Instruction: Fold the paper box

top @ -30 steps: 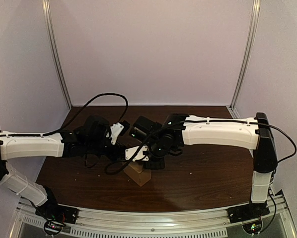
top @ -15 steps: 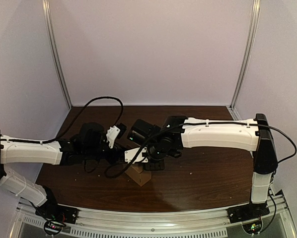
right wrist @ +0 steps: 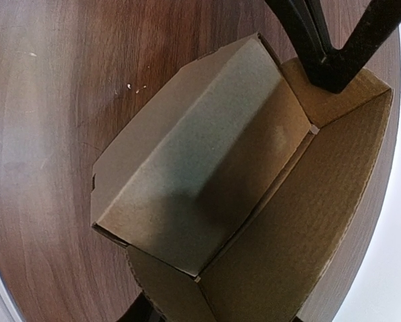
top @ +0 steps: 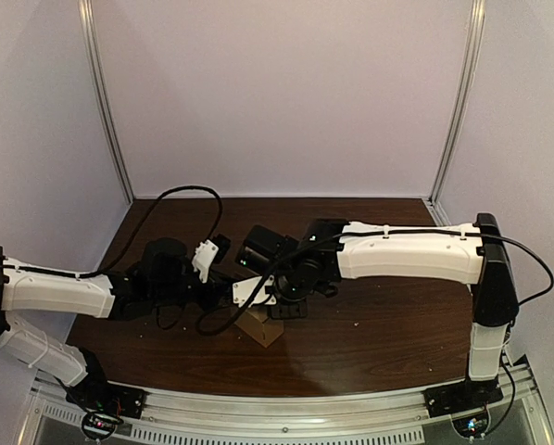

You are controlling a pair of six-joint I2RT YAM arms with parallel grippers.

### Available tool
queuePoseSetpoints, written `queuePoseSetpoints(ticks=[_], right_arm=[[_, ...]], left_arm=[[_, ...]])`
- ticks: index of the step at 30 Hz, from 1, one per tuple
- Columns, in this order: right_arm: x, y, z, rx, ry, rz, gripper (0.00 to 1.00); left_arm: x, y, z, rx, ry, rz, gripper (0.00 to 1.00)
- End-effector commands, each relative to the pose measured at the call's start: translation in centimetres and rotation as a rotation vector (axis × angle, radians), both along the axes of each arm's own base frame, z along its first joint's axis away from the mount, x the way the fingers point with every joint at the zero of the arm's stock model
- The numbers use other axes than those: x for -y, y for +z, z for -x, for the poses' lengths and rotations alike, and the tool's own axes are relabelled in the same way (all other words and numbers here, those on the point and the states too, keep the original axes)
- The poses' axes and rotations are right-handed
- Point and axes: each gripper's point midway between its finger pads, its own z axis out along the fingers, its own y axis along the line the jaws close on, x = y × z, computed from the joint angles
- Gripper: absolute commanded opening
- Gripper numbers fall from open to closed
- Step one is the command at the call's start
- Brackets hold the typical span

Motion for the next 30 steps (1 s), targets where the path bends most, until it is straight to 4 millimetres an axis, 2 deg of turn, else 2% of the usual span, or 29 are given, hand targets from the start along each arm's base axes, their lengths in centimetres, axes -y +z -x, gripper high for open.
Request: queuePoseSetpoints(ticks=[1, 7, 13, 26, 30], right_arm=[[-0.9, 0.2, -0.7, 0.078, 0.001, -0.003, 0.38], [-0.7, -0.7, 0.4, 0.157, 0.078, 0.043, 0.37], [-0.9, -1.0, 1.5, 0.295, 0.158, 0.087, 0.37], [-0.8, -1.8, 1.5, 0.364, 0.181, 0.133, 0.37], [-0.7, -1.4, 1.2, 0.388, 0.184, 0.127, 0.38]], left_arm=[[-1.5, -5.2, 2.5, -0.128, -0.036, -0.110, 0.00], [-1.9, -5.6, 2.6, -0.118, -0.035, -0.117, 0.00], [-1.5, -4.7, 2.4, -0.108, -0.041, -0.106, 0.00], [-1.8, -4.4, 2.4, -0.101, -0.036, -0.118, 0.00], [-1.6, -3.3, 2.3, -0.085, -0.039, -0.099, 0.00]])
